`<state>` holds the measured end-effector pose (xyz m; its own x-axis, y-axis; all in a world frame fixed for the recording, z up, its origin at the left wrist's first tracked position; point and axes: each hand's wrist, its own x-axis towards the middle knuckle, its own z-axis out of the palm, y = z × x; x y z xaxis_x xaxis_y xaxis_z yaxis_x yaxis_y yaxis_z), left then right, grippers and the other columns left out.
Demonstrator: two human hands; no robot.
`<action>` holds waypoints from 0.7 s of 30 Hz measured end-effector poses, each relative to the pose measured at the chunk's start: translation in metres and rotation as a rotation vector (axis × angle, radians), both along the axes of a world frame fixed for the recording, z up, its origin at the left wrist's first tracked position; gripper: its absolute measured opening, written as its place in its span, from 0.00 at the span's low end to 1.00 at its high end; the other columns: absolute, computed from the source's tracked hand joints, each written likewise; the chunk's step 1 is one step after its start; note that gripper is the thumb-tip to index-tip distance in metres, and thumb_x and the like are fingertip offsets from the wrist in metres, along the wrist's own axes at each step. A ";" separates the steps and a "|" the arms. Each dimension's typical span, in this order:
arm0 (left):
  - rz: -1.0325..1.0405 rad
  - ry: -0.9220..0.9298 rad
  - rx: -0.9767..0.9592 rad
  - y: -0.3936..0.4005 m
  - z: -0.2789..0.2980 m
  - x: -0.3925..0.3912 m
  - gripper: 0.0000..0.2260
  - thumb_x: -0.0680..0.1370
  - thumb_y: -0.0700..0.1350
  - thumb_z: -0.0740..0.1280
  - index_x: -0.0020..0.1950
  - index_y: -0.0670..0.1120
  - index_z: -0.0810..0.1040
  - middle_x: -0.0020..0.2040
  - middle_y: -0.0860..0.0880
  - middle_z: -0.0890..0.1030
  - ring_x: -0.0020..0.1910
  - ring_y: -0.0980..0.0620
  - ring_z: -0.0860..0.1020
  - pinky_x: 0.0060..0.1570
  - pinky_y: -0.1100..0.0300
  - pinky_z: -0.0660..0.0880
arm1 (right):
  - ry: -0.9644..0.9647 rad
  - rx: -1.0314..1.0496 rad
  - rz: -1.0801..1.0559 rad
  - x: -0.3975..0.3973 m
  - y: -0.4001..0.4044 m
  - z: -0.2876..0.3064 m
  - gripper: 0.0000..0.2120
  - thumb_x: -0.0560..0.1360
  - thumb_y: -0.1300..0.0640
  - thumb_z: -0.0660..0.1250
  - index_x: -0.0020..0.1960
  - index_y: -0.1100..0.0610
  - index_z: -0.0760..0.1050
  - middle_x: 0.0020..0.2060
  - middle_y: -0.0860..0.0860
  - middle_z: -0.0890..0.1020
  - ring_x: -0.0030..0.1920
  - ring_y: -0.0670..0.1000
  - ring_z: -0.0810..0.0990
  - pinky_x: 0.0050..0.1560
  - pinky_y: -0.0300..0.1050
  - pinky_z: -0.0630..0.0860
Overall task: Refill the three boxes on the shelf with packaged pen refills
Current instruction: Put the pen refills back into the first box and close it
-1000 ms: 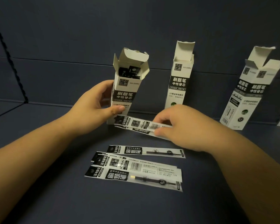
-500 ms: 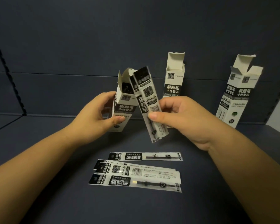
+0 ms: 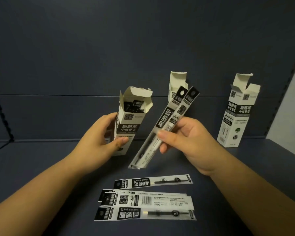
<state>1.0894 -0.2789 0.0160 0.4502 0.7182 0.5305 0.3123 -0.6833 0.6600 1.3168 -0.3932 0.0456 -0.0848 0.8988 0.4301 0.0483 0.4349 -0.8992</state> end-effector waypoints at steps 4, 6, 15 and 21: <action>-0.023 0.012 0.010 0.004 -0.001 0.000 0.28 0.74 0.48 0.73 0.67 0.69 0.66 0.65 0.61 0.76 0.65 0.62 0.75 0.64 0.53 0.75 | 0.187 0.130 -0.022 -0.005 -0.001 0.003 0.05 0.76 0.62 0.71 0.49 0.63 0.79 0.40 0.56 0.85 0.34 0.49 0.82 0.39 0.41 0.81; -0.033 -0.008 0.014 0.003 -0.002 0.001 0.28 0.74 0.46 0.73 0.67 0.68 0.67 0.65 0.61 0.76 0.64 0.63 0.75 0.64 0.54 0.76 | 0.267 0.194 -0.038 -0.006 -0.004 0.008 0.08 0.74 0.59 0.73 0.49 0.63 0.78 0.39 0.55 0.85 0.34 0.48 0.82 0.39 0.41 0.81; -0.042 0.089 0.108 0.000 0.001 0.003 0.27 0.76 0.49 0.72 0.66 0.70 0.64 0.64 0.64 0.74 0.64 0.65 0.73 0.63 0.59 0.74 | 0.371 0.300 -0.141 0.003 -0.006 0.020 0.06 0.74 0.57 0.68 0.49 0.59 0.79 0.40 0.53 0.86 0.39 0.48 0.85 0.42 0.43 0.83; -0.052 0.177 0.175 -0.004 0.003 0.005 0.28 0.75 0.48 0.73 0.72 0.56 0.68 0.63 0.63 0.73 0.64 0.64 0.72 0.66 0.58 0.73 | 0.298 0.402 -0.290 0.004 -0.008 0.023 0.08 0.72 0.55 0.70 0.49 0.57 0.80 0.40 0.53 0.86 0.39 0.50 0.86 0.44 0.44 0.82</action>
